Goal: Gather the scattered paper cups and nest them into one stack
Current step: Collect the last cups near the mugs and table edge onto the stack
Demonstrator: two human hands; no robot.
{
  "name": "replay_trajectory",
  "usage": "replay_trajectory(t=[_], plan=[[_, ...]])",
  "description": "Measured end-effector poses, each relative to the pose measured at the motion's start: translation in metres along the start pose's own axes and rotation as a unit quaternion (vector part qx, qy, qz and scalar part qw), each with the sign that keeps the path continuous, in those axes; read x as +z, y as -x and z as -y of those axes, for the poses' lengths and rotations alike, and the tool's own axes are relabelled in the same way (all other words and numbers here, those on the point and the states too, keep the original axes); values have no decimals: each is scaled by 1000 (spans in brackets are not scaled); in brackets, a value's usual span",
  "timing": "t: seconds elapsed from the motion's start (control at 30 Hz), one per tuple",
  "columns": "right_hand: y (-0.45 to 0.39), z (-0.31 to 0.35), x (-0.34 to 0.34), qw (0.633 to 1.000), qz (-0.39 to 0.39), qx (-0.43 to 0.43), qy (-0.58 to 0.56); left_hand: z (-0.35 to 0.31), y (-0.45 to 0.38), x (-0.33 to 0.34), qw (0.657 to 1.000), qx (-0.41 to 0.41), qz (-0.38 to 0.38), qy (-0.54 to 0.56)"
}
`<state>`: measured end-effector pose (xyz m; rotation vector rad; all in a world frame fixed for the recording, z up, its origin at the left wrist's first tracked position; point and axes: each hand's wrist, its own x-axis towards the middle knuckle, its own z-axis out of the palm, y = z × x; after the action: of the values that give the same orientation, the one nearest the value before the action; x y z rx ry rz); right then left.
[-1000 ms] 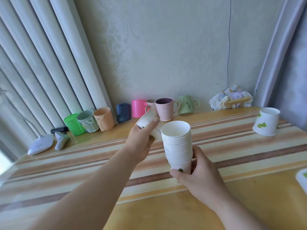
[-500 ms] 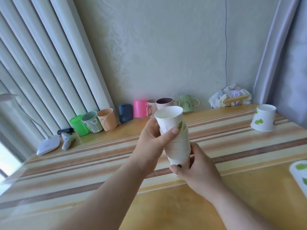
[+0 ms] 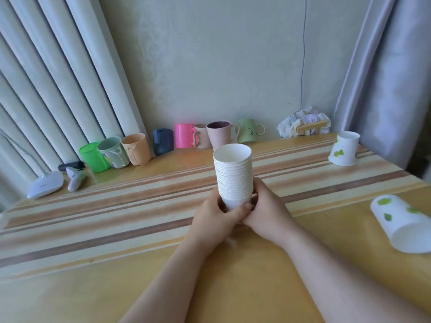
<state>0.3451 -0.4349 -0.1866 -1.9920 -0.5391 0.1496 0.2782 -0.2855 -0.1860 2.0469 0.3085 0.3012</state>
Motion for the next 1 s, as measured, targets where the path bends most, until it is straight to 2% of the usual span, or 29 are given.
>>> replay_trajectory(t=[0.13,0.23,0.33,0.43,0.5,0.57,0.6,0.63,0.7,0.73,0.8,0.93,1.0], plan=[[8,9,3,998,20,-10,66,5,8,-4,999,29,-23,-23],[10,18,-8,992,87,-13,88,3,15,-5,998,45,-25,-37],[25,19,-37,980,153,15,125,-3,22,-4,995,77,19,-60],[53,18,-83,961,173,43,213,-9,30,6,985,118,87,-86],[72,19,-120,959,116,28,258,-12,34,13,980,132,113,-96],[82,15,-156,948,-32,10,316,-13,34,17,978,140,122,-93],[86,12,-171,917,-105,14,384,-13,35,18,978,141,123,-88],[89,8,-184,871,-147,43,467,-12,35,19,979,140,123,-84],[95,-2,-197,790,-140,136,581,-10,35,19,979,141,124,-77],[97,-6,-197,771,-112,173,602,-10,35,19,979,142,125,-76],[102,-11,-187,763,-69,188,615,-10,35,18,978,144,128,-76],[100,-14,-167,757,-51,112,642,-10,35,18,978,148,129,-71],[99,-16,-165,776,-46,113,619,-10,36,18,978,148,132,-65]])
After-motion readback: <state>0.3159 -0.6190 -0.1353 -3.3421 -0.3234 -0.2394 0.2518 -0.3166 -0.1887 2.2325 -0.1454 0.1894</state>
